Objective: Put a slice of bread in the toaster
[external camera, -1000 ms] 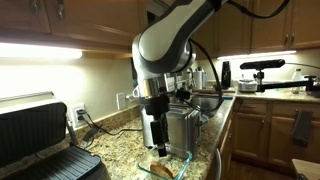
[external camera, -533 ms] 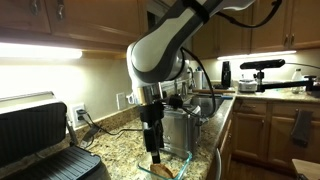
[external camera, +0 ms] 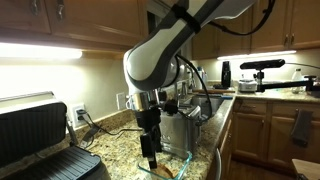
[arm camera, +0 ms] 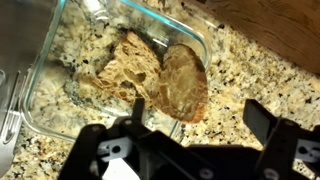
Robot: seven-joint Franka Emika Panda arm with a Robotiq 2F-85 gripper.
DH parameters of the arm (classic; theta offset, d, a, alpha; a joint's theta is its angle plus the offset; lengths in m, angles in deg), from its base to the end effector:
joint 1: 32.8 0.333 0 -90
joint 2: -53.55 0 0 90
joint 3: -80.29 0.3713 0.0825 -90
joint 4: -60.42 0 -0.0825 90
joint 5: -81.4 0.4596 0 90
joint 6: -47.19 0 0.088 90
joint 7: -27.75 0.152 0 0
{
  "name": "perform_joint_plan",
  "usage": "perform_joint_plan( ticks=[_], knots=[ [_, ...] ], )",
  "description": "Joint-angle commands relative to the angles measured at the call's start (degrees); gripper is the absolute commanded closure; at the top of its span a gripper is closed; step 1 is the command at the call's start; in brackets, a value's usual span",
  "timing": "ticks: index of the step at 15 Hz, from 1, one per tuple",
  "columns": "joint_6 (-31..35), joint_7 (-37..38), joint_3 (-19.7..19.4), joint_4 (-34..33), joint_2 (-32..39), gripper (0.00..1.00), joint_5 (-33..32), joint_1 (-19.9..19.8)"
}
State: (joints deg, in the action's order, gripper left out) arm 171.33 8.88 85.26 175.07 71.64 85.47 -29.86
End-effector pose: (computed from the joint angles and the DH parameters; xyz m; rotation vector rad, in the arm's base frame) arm 0.6449 0.0946 0.2466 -2.9704 -0.6344 0.2143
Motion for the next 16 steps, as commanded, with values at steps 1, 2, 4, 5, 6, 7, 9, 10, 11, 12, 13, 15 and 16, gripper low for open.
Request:
perform_joint_plan(
  ticks=[1, 2, 4, 5, 6, 7, 9, 10, 11, 12, 13, 15, 16],
  knots=[
    [1.1, 1.9, 0.3, -0.3, 0.8, 0.0, -0.6, -0.1],
    [1.1, 2.0, 0.3, -0.4, 1.0, 0.0, -0.5, -0.2],
    [1.1, 2.0, 0.3, -0.5, 1.3, 0.0, -0.5, -0.2],
    [1.0, 2.1, 0.3, -0.6, 1.5, 0.0, -0.5, -0.2],
    [1.0, 2.2, 0.3, -0.6, 1.5, 0.0, -0.4, -0.2],
    [1.0, 2.2, 0.3, -0.6, 1.6, 0.0, -0.4, -0.3],
    [1.0, 2.4, 0.2, -0.8, 1.9, 0.0, -0.4, -0.3],
    [1.1, 2.6, 0.2, -1.0, 2.1, 0.0, -0.4, -0.3],
    [1.1, 2.7, 0.3, -1.1, 2.3, 0.0, -0.4, -0.3],
    [1.1, 2.7, 0.3, -1.1, 2.5, 0.0, -0.4, -0.3],
    [1.1, 2.7, 0.3, -1.2, 2.5, 0.0, -0.3, -0.3],
    [1.1, 2.8, 0.3, -1.2, 2.6, 0.0, -0.3, -0.3],
    [1.1, 2.8, 0.3, -1.2, 2.6, 0.0, -0.3, -0.4]
  ],
)
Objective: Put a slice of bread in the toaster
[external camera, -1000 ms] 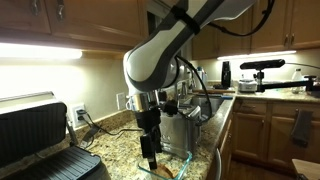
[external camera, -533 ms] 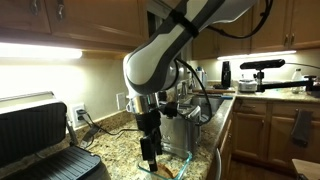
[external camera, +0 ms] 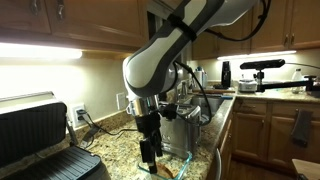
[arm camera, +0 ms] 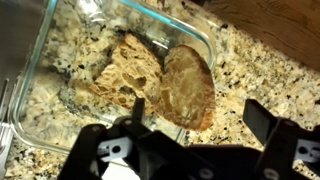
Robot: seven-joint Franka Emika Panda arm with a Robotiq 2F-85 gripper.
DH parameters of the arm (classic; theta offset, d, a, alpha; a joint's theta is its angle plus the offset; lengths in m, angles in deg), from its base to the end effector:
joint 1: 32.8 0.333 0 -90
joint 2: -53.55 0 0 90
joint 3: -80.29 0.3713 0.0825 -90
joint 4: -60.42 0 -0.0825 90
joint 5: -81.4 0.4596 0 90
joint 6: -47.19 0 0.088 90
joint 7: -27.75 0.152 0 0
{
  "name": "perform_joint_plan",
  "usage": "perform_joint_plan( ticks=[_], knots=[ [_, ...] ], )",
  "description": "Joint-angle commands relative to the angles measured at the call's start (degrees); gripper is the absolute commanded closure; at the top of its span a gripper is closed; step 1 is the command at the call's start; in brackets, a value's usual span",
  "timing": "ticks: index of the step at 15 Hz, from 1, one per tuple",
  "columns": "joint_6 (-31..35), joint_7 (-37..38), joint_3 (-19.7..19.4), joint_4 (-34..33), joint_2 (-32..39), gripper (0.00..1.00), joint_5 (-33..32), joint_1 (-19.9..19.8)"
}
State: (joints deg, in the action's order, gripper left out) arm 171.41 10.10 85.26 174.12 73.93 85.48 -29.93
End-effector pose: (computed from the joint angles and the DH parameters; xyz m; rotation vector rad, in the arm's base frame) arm 0.6484 0.0944 0.2282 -2.9719 -0.5977 0.2482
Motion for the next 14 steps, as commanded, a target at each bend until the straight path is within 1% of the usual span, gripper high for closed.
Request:
perform_joint_plan(
  ticks=[1, 3, 4, 5, 6, 7, 8, 9, 10, 11, 12, 13, 14],
  knots=[
    [1.0, 1.6, 0.3, -0.3, 0.3, 0.0, -0.3, -0.3],
    [1.1, 1.6, 0.2, -0.3, 0.4, 0.0, -0.3, -0.4],
    [1.1, 1.6, 0.2, -0.3, 0.4, 0.25, -0.3, -0.4],
    [1.1, 1.6, 0.2, -0.3, 0.4, 0.26, -0.3, -0.4],
    [1.0, 1.6, 0.2, -0.4, 0.5, 0.33, -0.2, -0.5],
    [1.0, 1.7, 0.2, -0.4, 0.5, 0.32, -0.2, -0.5],
    [1.1, 1.7, 0.2, -0.5, 0.7, 0.14, -0.2, -0.5],
    [1.1, 1.9, 0.2, -0.6, 0.9, 0.17, -0.3, -0.4],
    [1.1, 2.0, 0.1, -0.6, 1.0, 0.14, -0.3, -0.4],
    [1.1, 2.1, 0.1, -0.7, 1.1, 0.19, -0.4, -0.4],
    [1.1, 2.2, 0.1, -0.7, 1.3, 0.31, -0.3, -0.5],
    [1.2, 2.2, 0.1, -0.8, 1.5, 0.4, -0.3, -0.5],
    [1.2, 2.2, 0.1, -1.0, 1.7, 0.47, -0.4, -0.5]
  ],
)
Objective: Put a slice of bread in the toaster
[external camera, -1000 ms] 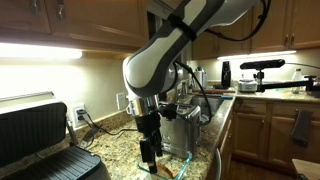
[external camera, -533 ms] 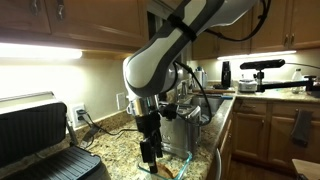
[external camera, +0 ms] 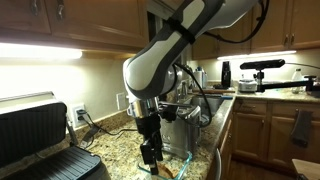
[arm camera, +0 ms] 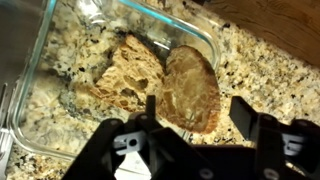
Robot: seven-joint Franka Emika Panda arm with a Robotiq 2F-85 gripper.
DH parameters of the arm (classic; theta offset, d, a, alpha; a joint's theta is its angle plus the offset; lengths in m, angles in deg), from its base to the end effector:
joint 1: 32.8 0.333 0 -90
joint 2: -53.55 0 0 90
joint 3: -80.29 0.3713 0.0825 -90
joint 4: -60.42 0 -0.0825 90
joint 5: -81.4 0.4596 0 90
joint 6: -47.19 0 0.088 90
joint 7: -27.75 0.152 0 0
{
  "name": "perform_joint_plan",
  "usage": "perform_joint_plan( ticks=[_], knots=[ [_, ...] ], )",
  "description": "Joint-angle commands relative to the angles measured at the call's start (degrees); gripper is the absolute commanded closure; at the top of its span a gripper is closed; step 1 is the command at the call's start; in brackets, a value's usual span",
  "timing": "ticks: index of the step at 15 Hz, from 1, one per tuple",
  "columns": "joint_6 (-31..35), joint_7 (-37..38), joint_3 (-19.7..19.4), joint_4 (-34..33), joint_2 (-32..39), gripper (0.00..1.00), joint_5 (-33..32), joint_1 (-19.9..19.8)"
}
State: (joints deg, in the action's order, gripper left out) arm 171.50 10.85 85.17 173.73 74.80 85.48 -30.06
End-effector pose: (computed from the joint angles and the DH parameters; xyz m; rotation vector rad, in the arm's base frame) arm 0.6502 0.0921 0.2214 -2.9758 -0.5716 0.2591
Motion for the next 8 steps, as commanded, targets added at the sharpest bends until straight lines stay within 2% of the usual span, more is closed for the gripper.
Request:
perform_joint_plan(
  ticks=[1, 6, 8],
  knots=[
    [1.1, 1.5, 0.2, -0.8, 1.1, 0.54, -0.4, -0.3],
    [1.1, 1.7, 0.1, -1.5, 1.7, 0.88, -0.4, -0.4],
    [1.1, 1.8, 0.0, -1.7, 1.8, 0.94, -0.4, -0.5]
  ],
)
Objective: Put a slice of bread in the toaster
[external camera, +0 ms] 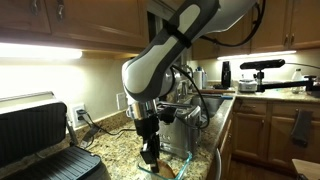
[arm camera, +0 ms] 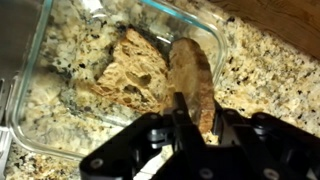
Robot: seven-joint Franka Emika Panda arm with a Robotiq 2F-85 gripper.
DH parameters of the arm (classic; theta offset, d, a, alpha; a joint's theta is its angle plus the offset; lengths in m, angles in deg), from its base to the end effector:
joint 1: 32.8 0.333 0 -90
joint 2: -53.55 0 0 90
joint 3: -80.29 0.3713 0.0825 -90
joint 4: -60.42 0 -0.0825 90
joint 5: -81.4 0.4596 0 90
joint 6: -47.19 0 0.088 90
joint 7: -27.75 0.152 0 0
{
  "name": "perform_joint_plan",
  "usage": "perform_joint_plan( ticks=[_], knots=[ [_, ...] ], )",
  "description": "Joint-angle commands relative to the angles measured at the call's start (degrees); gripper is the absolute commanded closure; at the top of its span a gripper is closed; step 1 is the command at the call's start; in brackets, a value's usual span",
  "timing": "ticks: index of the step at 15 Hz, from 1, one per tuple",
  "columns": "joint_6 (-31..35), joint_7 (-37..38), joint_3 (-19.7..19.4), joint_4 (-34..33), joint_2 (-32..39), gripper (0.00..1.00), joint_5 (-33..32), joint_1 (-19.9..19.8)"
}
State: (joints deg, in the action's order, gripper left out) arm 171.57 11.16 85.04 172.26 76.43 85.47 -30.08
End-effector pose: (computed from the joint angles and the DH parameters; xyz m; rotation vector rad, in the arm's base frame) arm 0.6583 0.0913 0.2141 -2.9770 -0.5585 0.2615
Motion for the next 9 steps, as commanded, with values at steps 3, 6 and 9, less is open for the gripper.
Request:
perform_joint_plan(
  ticks=[3, 6, 9],
  knots=[
    [2.7, 2.6, -0.4, 0.5, -0.7, 0.92, -1.4, -0.2],
    [5.6, 4.1, -0.6, 1.2, -1.5, 0.92, -1.6, -0.2],
    [7.3, 4.8, -0.8, 1.6, -2.1, 0.92, -1.3, -0.6]
  ],
)
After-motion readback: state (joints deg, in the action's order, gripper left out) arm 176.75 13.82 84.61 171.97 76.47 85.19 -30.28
